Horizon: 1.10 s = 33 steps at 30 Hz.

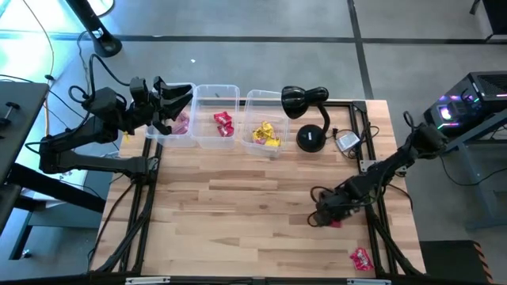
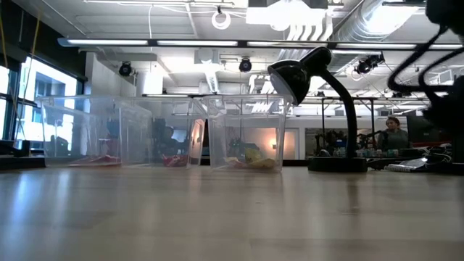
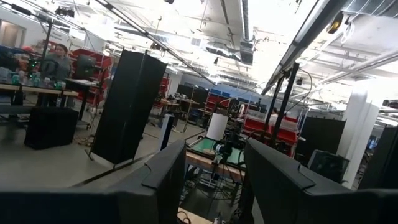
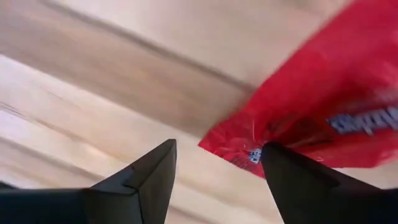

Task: Sort candy
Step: Put the pink candy wrapper into the left transparent bin

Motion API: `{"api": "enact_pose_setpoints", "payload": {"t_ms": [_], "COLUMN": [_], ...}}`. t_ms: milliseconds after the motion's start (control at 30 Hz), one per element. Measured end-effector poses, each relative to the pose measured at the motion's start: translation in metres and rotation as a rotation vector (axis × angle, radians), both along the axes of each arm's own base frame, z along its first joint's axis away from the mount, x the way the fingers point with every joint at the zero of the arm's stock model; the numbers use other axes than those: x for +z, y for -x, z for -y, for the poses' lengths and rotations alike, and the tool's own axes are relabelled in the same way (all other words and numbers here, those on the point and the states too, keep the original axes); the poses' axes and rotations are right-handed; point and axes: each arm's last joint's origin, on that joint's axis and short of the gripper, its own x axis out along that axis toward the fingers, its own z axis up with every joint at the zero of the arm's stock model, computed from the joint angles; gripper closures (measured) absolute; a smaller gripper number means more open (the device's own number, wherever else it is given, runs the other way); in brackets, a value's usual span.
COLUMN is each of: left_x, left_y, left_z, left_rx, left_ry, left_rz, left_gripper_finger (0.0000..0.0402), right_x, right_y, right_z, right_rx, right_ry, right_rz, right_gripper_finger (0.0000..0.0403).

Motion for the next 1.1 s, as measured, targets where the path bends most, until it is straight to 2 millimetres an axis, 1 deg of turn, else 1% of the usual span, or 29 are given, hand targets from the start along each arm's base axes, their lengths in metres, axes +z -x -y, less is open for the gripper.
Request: {"api": "enact_pose_setpoints", "payload": {"t_ms": [100,167,233,300,333,367,467,533,600,700,800,867,933,1000,1100], "left_x": [0.000,0.000,0.000,0.000,0.000,0.000,0.000,0.000,0.000,0.001,0.001,0.001,0.001,0.001,0.001], "left_y": [0.000,0.000,0.000,0.000,0.000,0.000,0.000,0.001,0.001,0.002,0.002,0.002,0.002,0.002,0.002], "left_z": [0.000,0.000,0.000,0.000,0.000,0.000,0.000,0.000,0.000,0.000,0.000,0.000,0.000,0.000,0.000], "left_rx": [0.000,0.000,0.000,0.000,-0.002,-0.005,-0.013,-0.015,-0.015,-0.015,-0.015,-0.015,-0.015,-0.015,-0.015], "left_ry": [0.000,0.000,0.000,0.002,0.009,0.018,0.041,0.048,0.048,0.047,0.047,0.047,0.046,0.046,0.047], "left_rz": [0.000,-0.001,-0.001,0.000,0.003,0.006,0.015,0.019,0.022,0.025,0.025,0.025,0.025,0.025,0.025], "left_gripper_finger": [0.0241,0.0241,0.0241,0.0241,0.0241,0.0241,0.0241,0.0241,0.0241,0.0241,0.0241,0.0241,0.0241,0.0241,0.0241], "right_x": [0.007,0.011,0.012,0.012,0.012,0.012,0.013,0.021,0.035,0.059,0.095,0.121,0.148,0.172,0.198], "right_y": [-0.012,-0.018,-0.021,-0.023,-0.024,-0.025,-0.031,-0.038,-0.048,-0.060,-0.078,-0.090,-0.103,-0.113,-0.127], "right_z": [0.001,0.004,0.007,0.011,0.013,0.015,0.019,0.018,0.014,0.009,0.005,0.007,0.014,0.026,0.054], "right_rx": [-0.048,-0.075,-0.099,-0.113,-0.116,-0.126,-0.146,-0.122,-0.092,-0.028,0.016,0.060,0.093,0.107,0.108], "right_ry": [0.080,0.119,0.148,0.177,0.192,0.203,0.206,0.204,0.192,0.228,0.274,0.319,0.382,0.472,0.616], "right_rz": [0.085,0.128,0.145,0.155,0.164,0.172,0.207,0.243,0.294,0.350,0.472,0.574,0.682,0.769,0.880], "right_gripper_finger": [0.0196,0.0231,0.0284,0.0352,0.0376,0.0388,0.0396,0.0400,0.0401,0.0402,0.0403,0.0403,0.0403,0.0403,0.0403]}}
